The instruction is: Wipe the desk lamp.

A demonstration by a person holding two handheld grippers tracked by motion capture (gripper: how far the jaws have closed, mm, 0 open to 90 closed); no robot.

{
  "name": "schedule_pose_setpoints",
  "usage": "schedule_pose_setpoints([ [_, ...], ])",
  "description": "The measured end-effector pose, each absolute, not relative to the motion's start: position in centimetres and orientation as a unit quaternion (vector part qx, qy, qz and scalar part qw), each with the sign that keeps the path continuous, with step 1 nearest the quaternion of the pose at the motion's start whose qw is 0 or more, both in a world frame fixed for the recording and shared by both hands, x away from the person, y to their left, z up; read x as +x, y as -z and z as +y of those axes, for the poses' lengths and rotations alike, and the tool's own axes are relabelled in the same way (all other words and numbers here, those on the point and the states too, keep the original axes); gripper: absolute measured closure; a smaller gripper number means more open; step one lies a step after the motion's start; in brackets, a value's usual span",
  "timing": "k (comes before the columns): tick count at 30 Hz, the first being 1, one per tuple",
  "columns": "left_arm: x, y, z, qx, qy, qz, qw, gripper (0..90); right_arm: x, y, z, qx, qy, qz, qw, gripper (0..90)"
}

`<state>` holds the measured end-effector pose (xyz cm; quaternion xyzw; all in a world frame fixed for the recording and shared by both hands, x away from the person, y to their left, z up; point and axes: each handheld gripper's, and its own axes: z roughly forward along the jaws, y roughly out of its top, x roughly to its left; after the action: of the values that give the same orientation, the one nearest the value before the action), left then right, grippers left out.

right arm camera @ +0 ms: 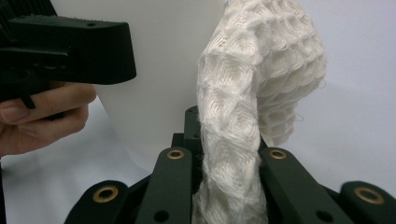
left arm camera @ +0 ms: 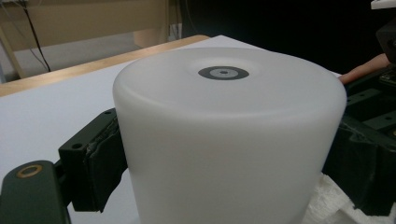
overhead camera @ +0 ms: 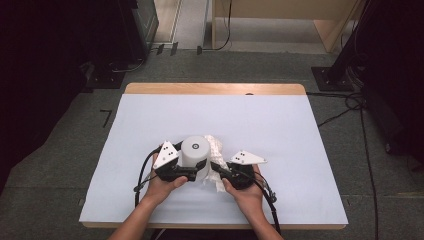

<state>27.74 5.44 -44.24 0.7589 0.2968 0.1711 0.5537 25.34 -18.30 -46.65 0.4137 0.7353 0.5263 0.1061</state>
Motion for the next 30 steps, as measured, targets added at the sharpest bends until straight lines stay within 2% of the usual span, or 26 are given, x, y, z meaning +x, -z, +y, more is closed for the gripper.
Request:
schedule_pose_setpoints([
  [10, 27.9, 45.8, 5.0, 0.760, -0.236, 0.316, 0.516, 9.1, 25.0, 44.4, -20.7, 0.421, -0.555, 0.703, 0.142, 79.9],
  [18, 27.4, 46.3, 5.3, 0.760, -0.246, 0.316, 0.511, 8.8, 25.3, 45.1, -21.5, 0.434, -0.543, 0.703, 0.152, 79.9],
  [22, 26.7, 46.7, 5.1, 0.739, -0.257, 0.360, 0.508, 6.8, 25.5, 45.2, -21.6, 0.435, -0.542, 0.703, 0.152, 79.9],
  [27, 25.8, 46.6, 3.1, 0.719, -0.304, 0.413, 0.469, 5.8, 25.6, 45.4, -21.5, 0.436, -0.540, 0.704, 0.150, 79.8],
  [30, 26.2, 46.9, 2.6, 0.717, -0.296, 0.436, 0.455, 5.8, 25.7, 45.8, -21.3, 0.437, -0.537, 0.707, 0.147, 79.8],
])
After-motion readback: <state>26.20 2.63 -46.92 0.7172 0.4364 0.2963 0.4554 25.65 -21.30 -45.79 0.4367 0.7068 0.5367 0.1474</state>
